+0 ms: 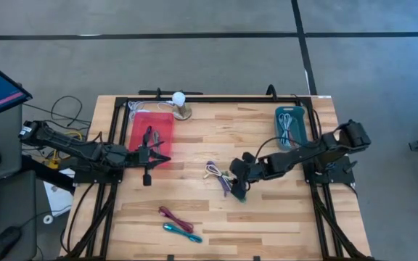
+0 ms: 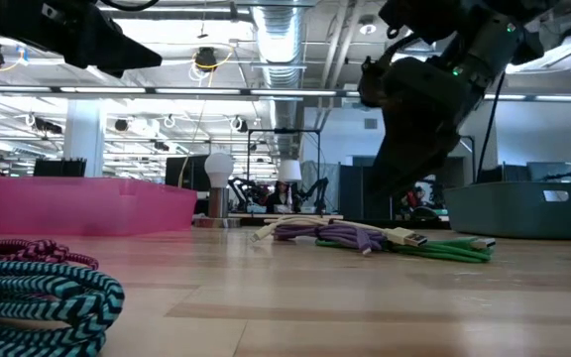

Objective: Pick & Place USB Port
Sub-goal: Put the white charger cable into the blue bin

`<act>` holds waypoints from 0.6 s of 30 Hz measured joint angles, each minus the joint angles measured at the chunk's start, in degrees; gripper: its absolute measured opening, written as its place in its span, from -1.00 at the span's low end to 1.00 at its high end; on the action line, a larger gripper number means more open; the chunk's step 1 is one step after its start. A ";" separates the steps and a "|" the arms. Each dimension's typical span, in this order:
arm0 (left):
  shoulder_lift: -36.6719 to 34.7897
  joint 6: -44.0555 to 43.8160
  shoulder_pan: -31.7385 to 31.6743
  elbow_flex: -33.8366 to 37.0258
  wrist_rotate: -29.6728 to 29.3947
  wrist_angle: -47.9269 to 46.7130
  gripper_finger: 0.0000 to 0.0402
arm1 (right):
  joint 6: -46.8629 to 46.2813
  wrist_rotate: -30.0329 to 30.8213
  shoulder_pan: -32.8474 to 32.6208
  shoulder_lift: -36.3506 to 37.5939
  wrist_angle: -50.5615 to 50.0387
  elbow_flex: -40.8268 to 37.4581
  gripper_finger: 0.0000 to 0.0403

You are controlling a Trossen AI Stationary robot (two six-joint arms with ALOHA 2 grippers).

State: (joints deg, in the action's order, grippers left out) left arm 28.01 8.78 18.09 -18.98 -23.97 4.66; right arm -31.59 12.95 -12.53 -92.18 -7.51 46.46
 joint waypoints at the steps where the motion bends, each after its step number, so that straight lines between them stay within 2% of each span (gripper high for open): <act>1: 0.00 -0.01 0.00 0.00 0.00 0.00 -0.94 | 0.00 -0.79 -0.02 -0.49 1.07 -0.01 -0.03; 9: 0.01 0.00 0.00 0.00 0.00 0.11 -0.94 | -0.05 -2.67 0.02 -2.74 4.43 0.04 -0.15; 18: 0.26 -0.01 0.00 0.00 0.02 0.21 -0.94 | -0.87 -2.88 0.34 -6.22 6.20 -0.01 -0.11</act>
State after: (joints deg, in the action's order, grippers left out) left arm 28.27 8.77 18.09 -18.98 -23.95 4.87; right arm -32.47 10.07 -12.19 -98.40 -1.31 46.45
